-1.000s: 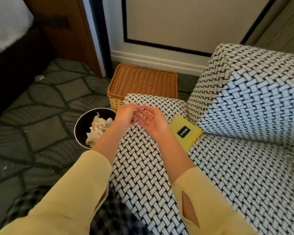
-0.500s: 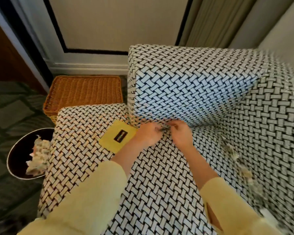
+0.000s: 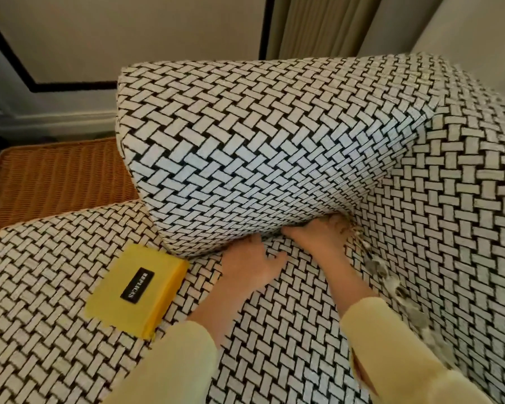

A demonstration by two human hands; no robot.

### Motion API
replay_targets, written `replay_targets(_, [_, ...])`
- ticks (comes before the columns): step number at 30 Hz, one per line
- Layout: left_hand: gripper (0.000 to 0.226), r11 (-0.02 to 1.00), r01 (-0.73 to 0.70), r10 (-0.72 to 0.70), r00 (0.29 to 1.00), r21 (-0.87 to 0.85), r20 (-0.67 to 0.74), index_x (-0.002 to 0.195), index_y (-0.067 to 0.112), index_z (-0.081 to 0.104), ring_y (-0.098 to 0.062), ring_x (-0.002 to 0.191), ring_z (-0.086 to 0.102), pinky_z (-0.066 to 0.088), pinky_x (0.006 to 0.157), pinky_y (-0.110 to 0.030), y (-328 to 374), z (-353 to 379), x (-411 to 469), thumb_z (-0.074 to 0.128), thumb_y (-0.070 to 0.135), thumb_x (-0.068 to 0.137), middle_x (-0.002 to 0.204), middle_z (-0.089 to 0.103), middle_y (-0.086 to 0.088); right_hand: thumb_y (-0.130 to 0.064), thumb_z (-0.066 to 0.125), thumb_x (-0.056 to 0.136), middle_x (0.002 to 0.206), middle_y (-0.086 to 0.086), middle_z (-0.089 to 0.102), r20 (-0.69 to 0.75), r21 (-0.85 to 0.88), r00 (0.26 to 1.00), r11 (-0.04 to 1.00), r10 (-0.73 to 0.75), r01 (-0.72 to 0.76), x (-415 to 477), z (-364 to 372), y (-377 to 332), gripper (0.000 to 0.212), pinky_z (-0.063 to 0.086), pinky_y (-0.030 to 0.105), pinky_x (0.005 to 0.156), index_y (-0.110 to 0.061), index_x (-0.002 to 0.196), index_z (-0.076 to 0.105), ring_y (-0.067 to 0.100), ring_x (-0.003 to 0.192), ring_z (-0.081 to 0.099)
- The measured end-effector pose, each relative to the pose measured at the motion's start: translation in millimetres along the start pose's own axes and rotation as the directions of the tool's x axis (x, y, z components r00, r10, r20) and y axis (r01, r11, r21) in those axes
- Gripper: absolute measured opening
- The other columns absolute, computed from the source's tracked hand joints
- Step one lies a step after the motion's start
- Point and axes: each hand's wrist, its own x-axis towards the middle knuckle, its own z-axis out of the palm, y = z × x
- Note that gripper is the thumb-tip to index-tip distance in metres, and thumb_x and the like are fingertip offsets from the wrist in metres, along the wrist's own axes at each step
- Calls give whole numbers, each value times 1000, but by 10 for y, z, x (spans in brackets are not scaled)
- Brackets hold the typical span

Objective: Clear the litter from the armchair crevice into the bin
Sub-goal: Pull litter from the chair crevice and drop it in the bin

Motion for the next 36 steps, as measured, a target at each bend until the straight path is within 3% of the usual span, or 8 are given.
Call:
replay_targets(5, [64,994,-106,107,981,-12,160,125,15,51,-23,116,51,44,92,-34,222,-34,285,33,61,86,126,56,-8,-74,48,70,151,23,12,-70,-100,996,993,59,-66,60,24,-69,112,14,47,112,-1,147,9,36,138,16])
replay_targets(10, [62,987,-90,131,932,-133,339,142,15,33,-24,130,39,36,100,-32,234,-85,428,36,48,90,148,36,-9,-55,51,80,148,19,25,-214,-85,971,988,108,-128,96,87,-111,87,21,41,109,0,142,25,33,134,23])
replay_targets(17, [54,974,-209,221,961,-83,168,137,20,40,-23,127,43,39,101,-35,144,28,360,32,48,92,143,43,-4,-37,48,86,141,15,41,-293,8,942,986,163,-168,165,101,-113,55,23,42,105,-4,129,48,33,131,29])
replay_targets(21, [42,962,-261,257,964,-74,-62,114,15,60,-22,97,60,51,82,-33,132,63,310,36,42,92,105,65,-5,-32,51,87,136,14,48,-309,77,937,987,161,-144,174,95,-64,42,20,43,108,-5,119,58,32,131,29])
replay_targets(25, [28,886,-455,401,852,-96,-336,106,13,69,-22,70,69,59,65,-34,102,86,237,53,16,83,83,73,-8,-22,48,87,120,14,61,-362,207,923,977,127,-54,169,176,4,33,27,39,107,-6,110,64,32,121,41])
replay_targets(30, [36,845,-515,458,836,-142,-302,118,9,64,-23,101,67,52,93,-36,96,73,228,55,1,84,113,69,-10,-10,44,93,101,14,68,-437,314,898,944,48,103,-14,115,140,25,37,21,70,-2,101,67,28,94,60])
replay_targets(34, [45,873,-461,435,883,-157,-174,136,14,47,-17,123,51,34,109,-23,228,57,196,43,5,93,135,53,-6,-10,55,91,94,1,71,-564,634,820,687,98,354,-289,168,384,19,40,3,71,-7,101,71,11,82,63])
replay_targets(36, [47,878,-445,433,895,-174,-102,141,16,40,-17,126,48,29,109,-20,397,61,239,41,9,95,139,49,-5,-10,57,90,84,-8,69,-526,800,822,454,217,392,-373,198,452,14,52,16,77,-13,95,69,8,77,65])
